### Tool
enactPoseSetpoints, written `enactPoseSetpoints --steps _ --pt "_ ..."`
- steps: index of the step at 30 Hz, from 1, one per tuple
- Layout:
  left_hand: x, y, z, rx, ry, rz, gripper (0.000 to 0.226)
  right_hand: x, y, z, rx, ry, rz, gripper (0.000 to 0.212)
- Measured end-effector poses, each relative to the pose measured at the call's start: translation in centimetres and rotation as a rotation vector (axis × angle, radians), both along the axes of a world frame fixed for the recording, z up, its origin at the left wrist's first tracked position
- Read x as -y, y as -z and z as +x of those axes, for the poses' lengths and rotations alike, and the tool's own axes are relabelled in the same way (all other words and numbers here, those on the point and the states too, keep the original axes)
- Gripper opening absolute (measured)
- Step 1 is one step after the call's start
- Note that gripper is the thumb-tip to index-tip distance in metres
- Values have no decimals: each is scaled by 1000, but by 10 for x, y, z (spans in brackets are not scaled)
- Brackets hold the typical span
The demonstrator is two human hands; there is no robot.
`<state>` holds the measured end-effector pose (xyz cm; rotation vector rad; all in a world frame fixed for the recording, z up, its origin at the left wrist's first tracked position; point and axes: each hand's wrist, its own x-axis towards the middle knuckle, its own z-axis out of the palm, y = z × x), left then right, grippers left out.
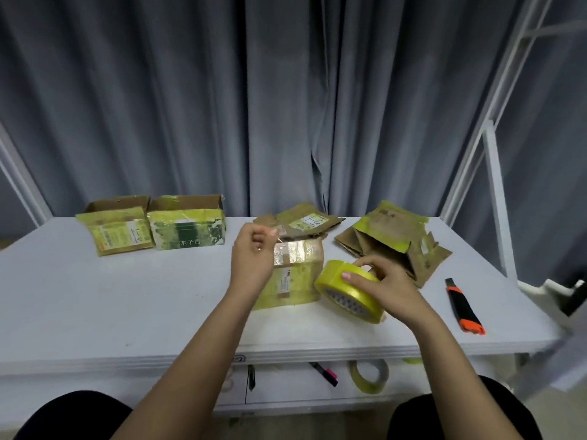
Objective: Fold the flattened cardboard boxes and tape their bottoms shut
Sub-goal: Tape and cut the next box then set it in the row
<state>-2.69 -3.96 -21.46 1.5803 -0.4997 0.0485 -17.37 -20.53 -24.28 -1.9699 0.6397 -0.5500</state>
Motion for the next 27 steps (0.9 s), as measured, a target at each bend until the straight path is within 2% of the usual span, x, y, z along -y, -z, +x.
enactPoseSetpoints --steps 3,5,9,12,14,16,19,24,27 --pt "9 -6 11 19 48 53 16 -1 5 -2 65 -72 85 16" --pt "14 -9 6 67 91 86 14 -1 8 0 44 -83 89 8" --pt "9 -17 -4 219 66 -1 17 -2 6 7 -58 -93 -7 29" --pt "0 -24 -5 212 28 -131 15 2 -6 19 -113 -8 -217 36" --pt "-5 -22 4 149 28 -116 12 7 -18 23 -122 9 -243 34" --pt "-7 -13 20 -19 14 -128 10 12 -32 27 -41 -30 -178 27" --pt "-5 2 43 -205 -9 -158 8 14 -55 40 -35 -71 -305 18" --pt "0 17 67 -324 43 -187 4 10 -99 69 -321 -50 -576 38" --pt "2 27 79 -300 -32 -124 12 12 -108 89 -383 -107 -600 38"
